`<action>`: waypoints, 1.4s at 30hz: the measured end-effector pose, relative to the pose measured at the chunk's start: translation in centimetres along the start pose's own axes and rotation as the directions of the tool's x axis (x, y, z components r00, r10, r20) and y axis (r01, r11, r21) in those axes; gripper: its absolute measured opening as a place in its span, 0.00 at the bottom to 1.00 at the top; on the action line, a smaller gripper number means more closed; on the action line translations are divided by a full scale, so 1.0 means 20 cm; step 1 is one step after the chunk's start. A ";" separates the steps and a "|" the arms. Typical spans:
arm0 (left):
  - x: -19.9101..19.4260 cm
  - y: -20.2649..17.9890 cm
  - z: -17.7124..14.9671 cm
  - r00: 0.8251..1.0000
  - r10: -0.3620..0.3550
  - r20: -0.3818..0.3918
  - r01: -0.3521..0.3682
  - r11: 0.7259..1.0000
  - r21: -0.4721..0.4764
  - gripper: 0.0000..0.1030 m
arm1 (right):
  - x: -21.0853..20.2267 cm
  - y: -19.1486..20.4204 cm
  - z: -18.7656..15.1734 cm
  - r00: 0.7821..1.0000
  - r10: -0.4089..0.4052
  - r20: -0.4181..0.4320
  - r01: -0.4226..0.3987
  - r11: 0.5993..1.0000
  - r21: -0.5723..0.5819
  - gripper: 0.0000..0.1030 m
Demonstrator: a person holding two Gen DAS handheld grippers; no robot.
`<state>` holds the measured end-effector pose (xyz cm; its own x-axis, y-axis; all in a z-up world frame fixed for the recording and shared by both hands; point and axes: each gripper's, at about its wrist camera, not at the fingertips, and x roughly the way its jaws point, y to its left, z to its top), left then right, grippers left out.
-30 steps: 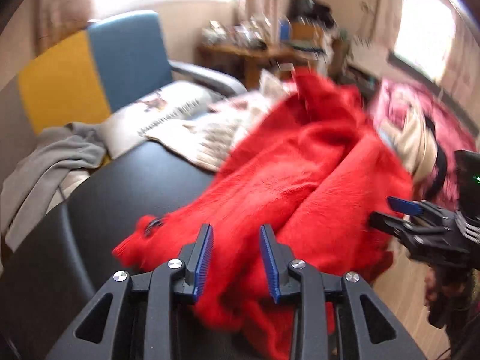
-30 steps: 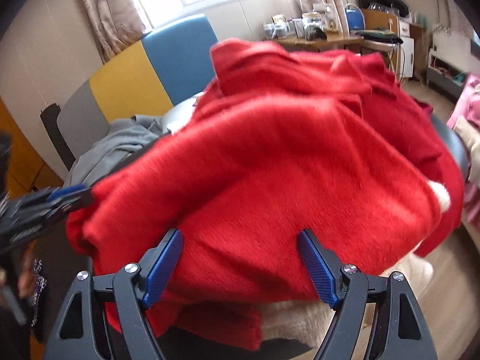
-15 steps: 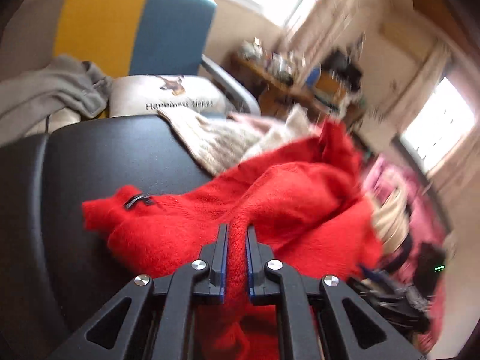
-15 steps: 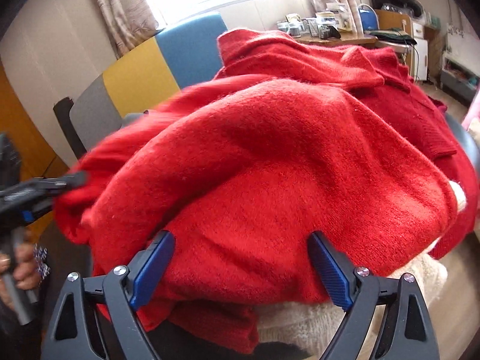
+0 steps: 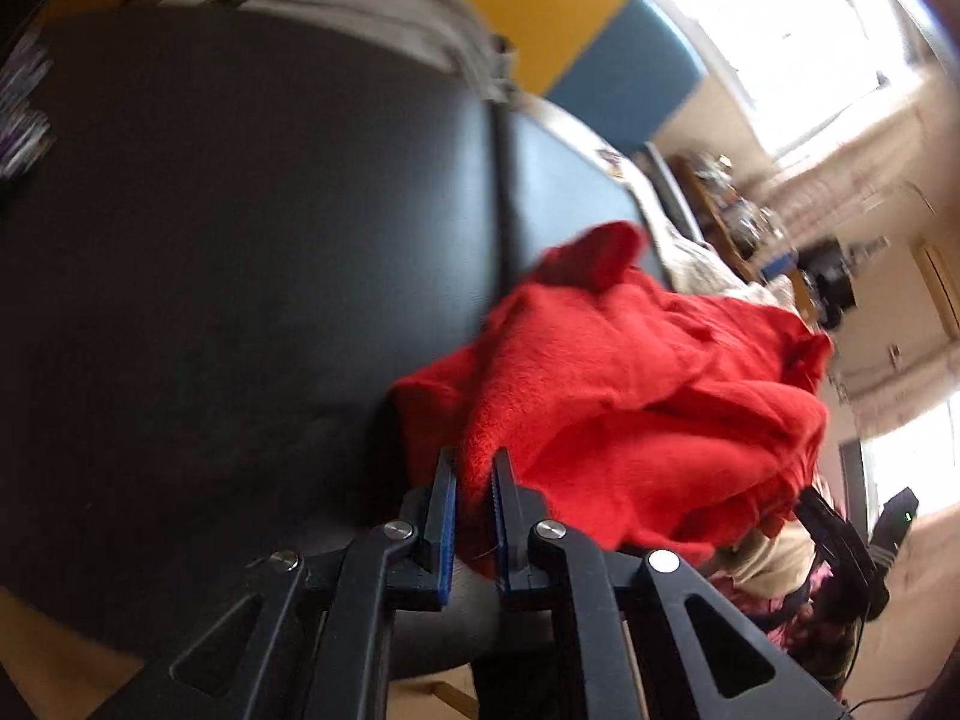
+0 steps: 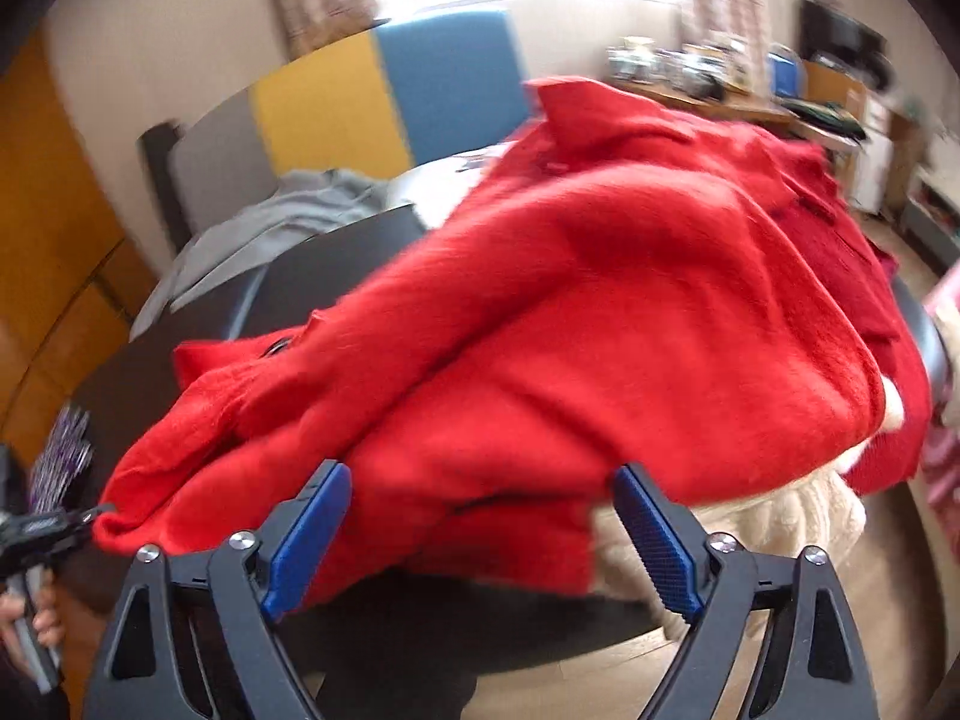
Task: Fold clothes
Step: 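Lay the red sweater flat on the black seat with both grippers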
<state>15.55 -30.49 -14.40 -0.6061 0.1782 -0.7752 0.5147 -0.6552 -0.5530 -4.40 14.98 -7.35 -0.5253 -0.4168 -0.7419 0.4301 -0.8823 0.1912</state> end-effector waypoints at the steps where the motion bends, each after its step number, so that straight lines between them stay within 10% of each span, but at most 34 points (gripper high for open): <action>1: -0.02 0.05 -0.01 1.000 0.006 0.006 -0.006 1.000 -0.026 0.09 | -0.02 0.04 0.01 1.000 0.008 -0.002 -0.008 0.999 -0.036 0.86; 7: -0.18 0.21 -0.04 0.995 0.089 0.049 -0.083 0.989 -0.121 0.13 | -0.16 0.33 0.04 0.999 0.017 0.046 -0.005 0.965 -0.261 0.86; 13: -0.45 0.30 -0.08 0.947 0.264 0.181 -0.234 0.957 -0.174 0.13 | -0.10 0.62 -0.05 0.995 0.084 -0.050 -0.097 0.908 -0.407 0.86; 19: -0.32 -0.10 -0.10 0.977 0.139 0.160 -0.164 0.974 0.155 0.13 | 0.16 0.80 -0.21 0.969 0.162 -0.188 -0.229 0.874 -0.428 0.85; 25: 0.14 -0.49 -0.13 0.987 0.156 0.024 -0.151 0.887 0.436 0.16 | 0.48 0.85 -0.31 0.939 0.095 -0.332 -0.232 0.886 -0.401 0.72; 34: 0.12 0.06 0.06 0.951 0.304 0.059 -0.307 0.949 0.068 0.11 | 0.59 1.21 -0.46 0.866 0.225 -0.447 -0.414 0.824 -0.388 0.88; 42: -0.32 0.44 0.22 0.866 0.454 0.207 -0.386 0.872 -0.300 0.10 | 0.62 1.63 -0.45 0.774 0.394 -0.497 -0.591 0.731 -0.342 0.82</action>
<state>21.19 -40.62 -12.95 -0.4169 -0.2955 -0.8596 0.8649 -0.4197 -0.2753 9.84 -17.03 -16.11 0.1275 -0.5611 -0.8179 0.8756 -0.3237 0.3586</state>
